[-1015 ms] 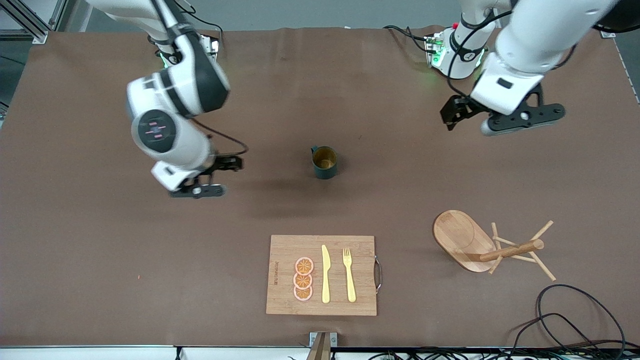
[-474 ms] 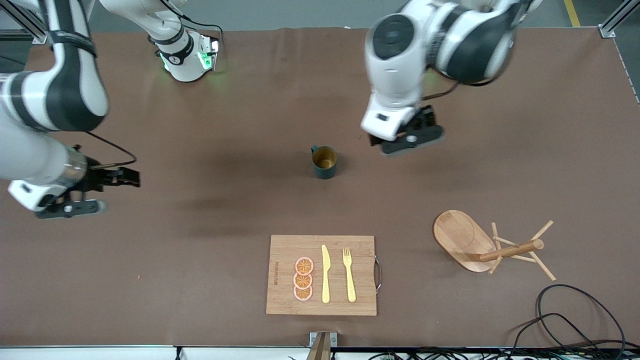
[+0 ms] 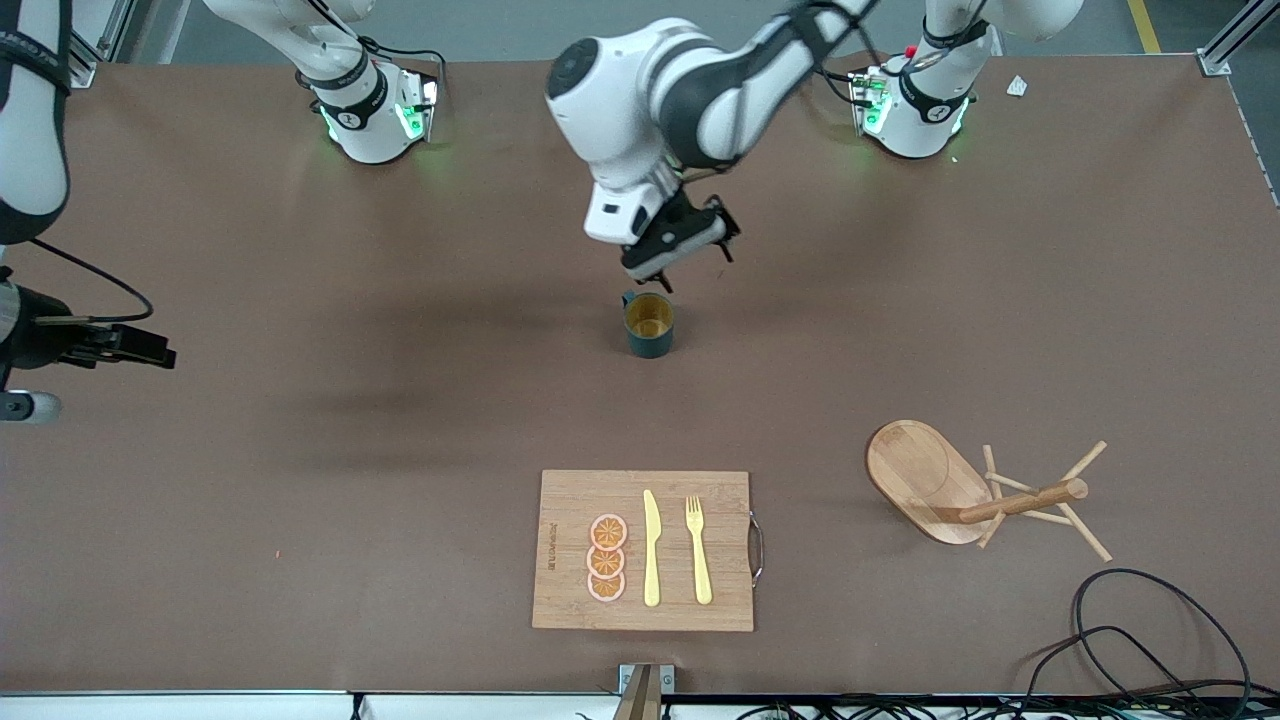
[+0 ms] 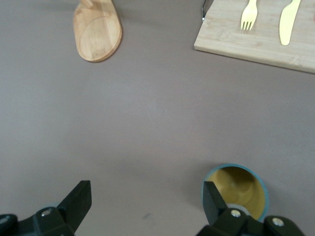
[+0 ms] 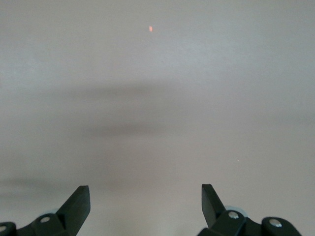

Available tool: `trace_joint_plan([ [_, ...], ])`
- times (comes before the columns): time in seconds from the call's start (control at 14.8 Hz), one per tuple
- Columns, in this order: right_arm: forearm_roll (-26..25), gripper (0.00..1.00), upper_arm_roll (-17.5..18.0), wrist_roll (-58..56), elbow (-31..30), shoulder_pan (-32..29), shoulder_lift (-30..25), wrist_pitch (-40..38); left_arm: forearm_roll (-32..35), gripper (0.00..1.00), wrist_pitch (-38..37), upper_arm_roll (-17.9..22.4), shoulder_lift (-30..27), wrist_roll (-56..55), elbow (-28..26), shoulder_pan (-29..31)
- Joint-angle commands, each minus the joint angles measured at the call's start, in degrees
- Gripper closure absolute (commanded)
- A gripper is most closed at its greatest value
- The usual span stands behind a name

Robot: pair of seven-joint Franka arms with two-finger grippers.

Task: Pass cup and hang on rack
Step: 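Lower the left gripper over the mug handle while the right gripper withdraws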

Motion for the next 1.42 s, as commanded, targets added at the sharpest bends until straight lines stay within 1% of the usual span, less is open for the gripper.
trace_joint_plan([
  [0.0,-0.09,0.0,1.39,-1.09,0.7,-1.1,1.7,-0.44,6.08,0.0,-0.31,0.44,4.96,-16.38,1.76,-6.3],
  [0.2,-0.27,0.0,1.47,-1.09,0.78,-0.74,2.23,-0.43,8.81,0.0,-0.49,0.53,8.04,-28.62,1.59,-11.58],
  [0.34,-0.71,0.0,1.74,-1.09,0.96,-0.31,2.23,-0.43,14.85,0.0,-0.49,0.44,11.02,-34.95,1.67,-13.51],
  [0.41,-1.58,0.0,1.65,-0.74,0.96,1.44,2.32,-0.17,18.19,0.0,-0.49,0.44,12.86,-36.81,1.67,-14.22],
  [0.54,-4.3,0.0,1.65,-0.47,1.05,3.21,2.32,-0.26,21.03,0.0,-0.49,0.44,15.94,-37.35,1.85,-16.06],
  [0.61,-4.49,0.0,1.65,-0.47,1.05,3.21,2.23,-0.43,21.65,0.01,-0.49,0.96,16.91,-37.27,1.85,-16.51],
  [0.74,-4.14,0.0,1.65,-0.65,1.14,3.04,2.23,-0.44,24.98,0.05,-0.31,0.97,17.97,-37.27,2.63,-16.51],
  [0.95,-2.91,0.0,1.65,-0.56,1.31,3.04,2.14,-0.7,25.78,0.1,-0.31,1.14,21.57,-37.27,7.46,-16.77],
  [1.22,-2.82,0.0,1.56,-0.73,1.4,2.52,1.61,-1.57,25.87,0.18,-0.22,1.23,21.84,-38.31,7.56,-16.69],
  [1.29,-2.3,0.0,1.56,-0.82,1.49,1.55,1.61,-2.79,25.78,0.22,-0.22,1.23,21.93,-39.02,7.56,-16.6],
  [1.35,-0.64,0.0,1.47,-0.74,1.84,1.11,1.53,-3.07,25.78,0.26,-0.14,1.32,21.93,-39.11,7.65,-16.43],
])
